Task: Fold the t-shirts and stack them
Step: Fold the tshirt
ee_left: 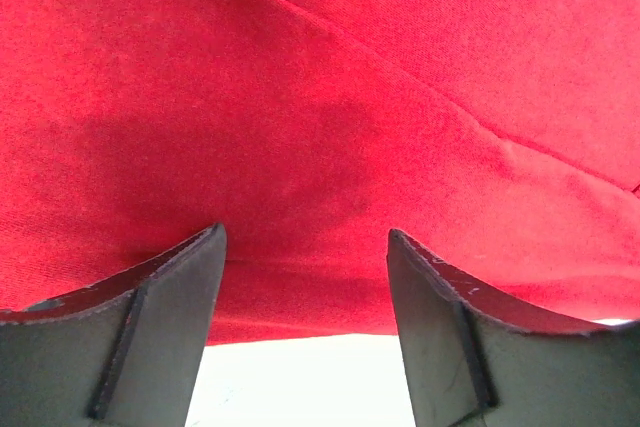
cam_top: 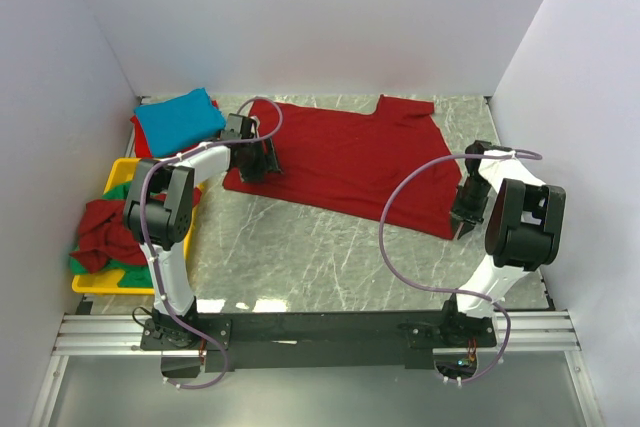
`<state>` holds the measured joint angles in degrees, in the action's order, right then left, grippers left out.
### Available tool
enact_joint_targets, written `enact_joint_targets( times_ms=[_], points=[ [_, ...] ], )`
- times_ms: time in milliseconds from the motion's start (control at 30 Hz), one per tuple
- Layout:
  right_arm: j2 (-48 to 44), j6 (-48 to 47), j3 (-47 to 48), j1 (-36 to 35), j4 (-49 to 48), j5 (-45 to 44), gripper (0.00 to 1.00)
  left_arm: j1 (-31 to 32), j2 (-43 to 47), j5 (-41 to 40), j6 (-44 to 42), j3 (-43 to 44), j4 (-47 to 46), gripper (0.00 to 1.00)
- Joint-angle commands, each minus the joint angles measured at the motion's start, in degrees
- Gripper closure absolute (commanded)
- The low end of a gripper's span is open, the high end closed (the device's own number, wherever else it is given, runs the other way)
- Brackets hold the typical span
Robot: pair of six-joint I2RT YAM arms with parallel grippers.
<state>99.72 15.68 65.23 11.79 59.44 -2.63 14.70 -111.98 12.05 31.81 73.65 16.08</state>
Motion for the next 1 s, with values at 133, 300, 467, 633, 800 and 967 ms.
enact_joint_targets(
  times_ms=[133,300,467,633,800,967],
  points=[
    [-4.3,1.9,5.9,-2.2,5.9,-2.4,0.59,-0.5,-0.1,-1.9,-3.8,1.8,6.5,0.21],
    [-4.6,3.6,17.6,-7.7,5.3,2.5,0.57,-0.5,2.8,-0.4,-3.9,3.7,7.0,0.16],
    [0.8,5.9,27.0,-14.9,-0.6,7.7,0.57,-0.5,4.7,0.2,-3.7,3.1,7.8,0.14],
    [12.0,7.0,36.4,-17.2,-5.2,11.2,0.57,-0.5,4.8,1.2,-3.1,2.2,7.4,0.14],
    [20.4,5.2,43.2,-19.5,-7.1,10.2,0.57,-0.5,5.9,2.1,-2.4,0.1,6.1,0.12],
    [26.7,4.5,45.6,-20.2,-7.0,8.5,0.58,-0.4,5.6,0.4,-2.9,0.4,7.5,0.12]
  ],
)
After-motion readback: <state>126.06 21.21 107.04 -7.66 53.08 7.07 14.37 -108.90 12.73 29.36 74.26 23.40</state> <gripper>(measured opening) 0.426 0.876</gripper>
